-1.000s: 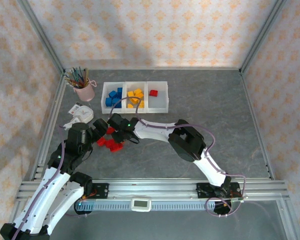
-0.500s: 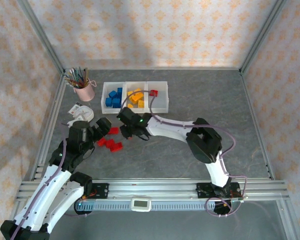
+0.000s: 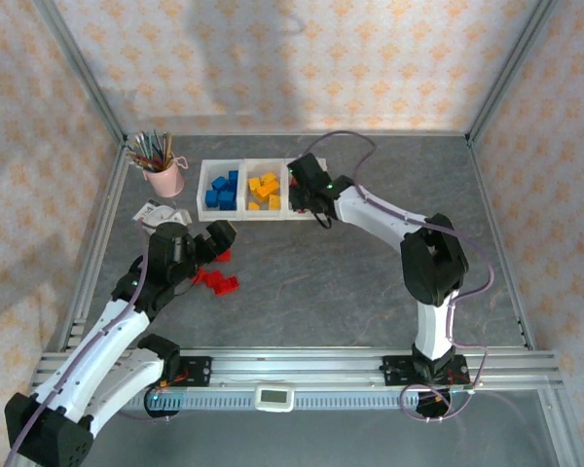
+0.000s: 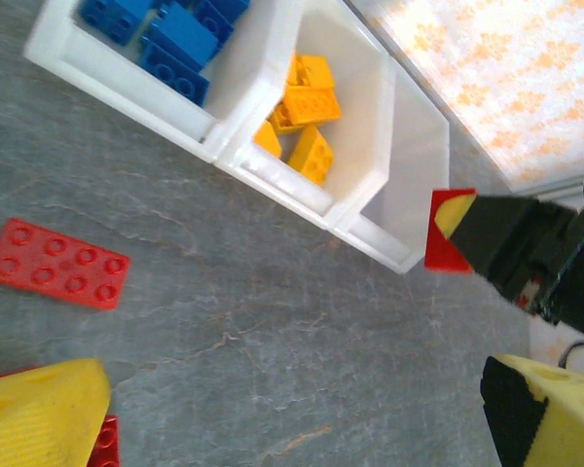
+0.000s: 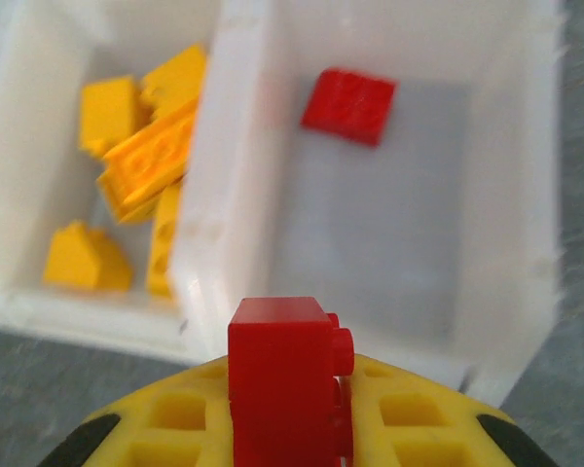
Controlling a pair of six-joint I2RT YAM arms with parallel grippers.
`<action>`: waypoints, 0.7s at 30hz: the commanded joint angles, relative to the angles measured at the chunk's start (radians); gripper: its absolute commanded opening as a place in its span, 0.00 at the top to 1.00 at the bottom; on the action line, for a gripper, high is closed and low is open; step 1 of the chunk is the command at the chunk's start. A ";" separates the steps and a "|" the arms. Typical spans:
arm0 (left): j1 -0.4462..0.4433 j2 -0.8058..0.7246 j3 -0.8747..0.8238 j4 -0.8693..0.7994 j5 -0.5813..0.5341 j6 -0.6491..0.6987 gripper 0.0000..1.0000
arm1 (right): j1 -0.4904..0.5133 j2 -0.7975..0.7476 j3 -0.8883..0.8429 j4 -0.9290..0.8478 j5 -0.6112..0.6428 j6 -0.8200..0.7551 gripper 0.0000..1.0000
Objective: Sort the legos into containers by color
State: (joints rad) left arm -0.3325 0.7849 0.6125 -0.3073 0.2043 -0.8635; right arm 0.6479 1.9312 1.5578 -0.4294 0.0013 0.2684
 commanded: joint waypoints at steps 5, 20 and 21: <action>-0.050 0.085 0.028 0.162 0.018 -0.006 0.01 | -0.045 0.165 0.179 0.039 0.094 -0.069 0.76; -0.059 0.138 0.058 0.195 0.004 0.007 0.01 | -0.052 0.189 0.281 -0.010 0.067 -0.093 0.52; -0.059 0.133 0.061 0.182 -0.006 0.010 0.01 | -0.043 0.164 0.250 0.001 0.063 -0.092 0.51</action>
State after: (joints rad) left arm -0.3847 0.9264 0.6312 -0.1371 0.2096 -0.8658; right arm 0.5934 2.2059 1.8519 -0.4221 0.0597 0.1848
